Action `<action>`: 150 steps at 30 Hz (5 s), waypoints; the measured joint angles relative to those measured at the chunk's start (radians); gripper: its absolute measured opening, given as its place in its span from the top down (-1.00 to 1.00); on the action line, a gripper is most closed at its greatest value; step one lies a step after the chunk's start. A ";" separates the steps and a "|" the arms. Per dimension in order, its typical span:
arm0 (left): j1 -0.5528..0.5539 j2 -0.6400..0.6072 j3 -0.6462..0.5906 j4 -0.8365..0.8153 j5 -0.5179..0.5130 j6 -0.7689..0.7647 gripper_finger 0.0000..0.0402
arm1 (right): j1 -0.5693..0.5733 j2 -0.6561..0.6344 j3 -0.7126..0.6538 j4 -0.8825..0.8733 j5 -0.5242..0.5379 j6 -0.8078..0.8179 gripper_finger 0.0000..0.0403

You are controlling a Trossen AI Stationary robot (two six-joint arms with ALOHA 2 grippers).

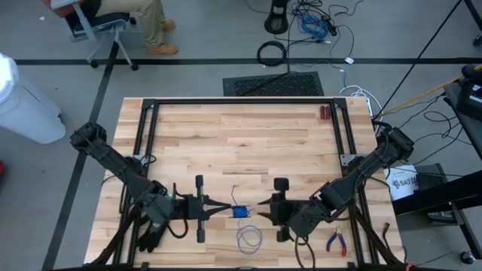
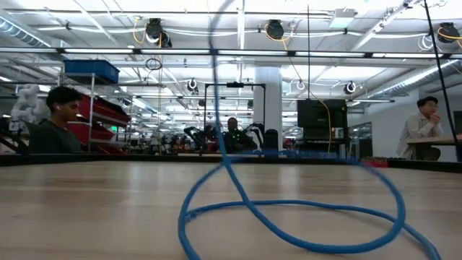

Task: Coil cords
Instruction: Uncoil the blue wire from the spool

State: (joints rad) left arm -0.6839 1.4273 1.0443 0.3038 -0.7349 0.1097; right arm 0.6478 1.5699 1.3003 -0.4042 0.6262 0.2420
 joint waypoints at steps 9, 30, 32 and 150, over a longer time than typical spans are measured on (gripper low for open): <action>-0.012 0.000 0.000 0.000 0.000 0.000 0.99 | 0.030 0.001 0.000 0.105 0.000 -0.072 0.42; -0.014 0.000 0.000 0.000 -0.002 0.001 0.99 | 0.026 0.001 0.000 0.131 0.007 -0.125 0.42; -0.014 0.000 0.000 0.000 -0.002 0.002 0.99 | 0.019 0.001 0.000 0.092 0.007 -0.099 0.42; -0.091 -0.021 0.000 0.106 -0.239 0.083 0.99 | -0.046 0.097 0.000 -0.082 -0.049 0.014 0.83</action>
State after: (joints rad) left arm -0.7750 1.4060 1.0439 0.4100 -0.9741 0.1926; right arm 0.6014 1.6672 1.3006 -0.4864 0.5770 0.2561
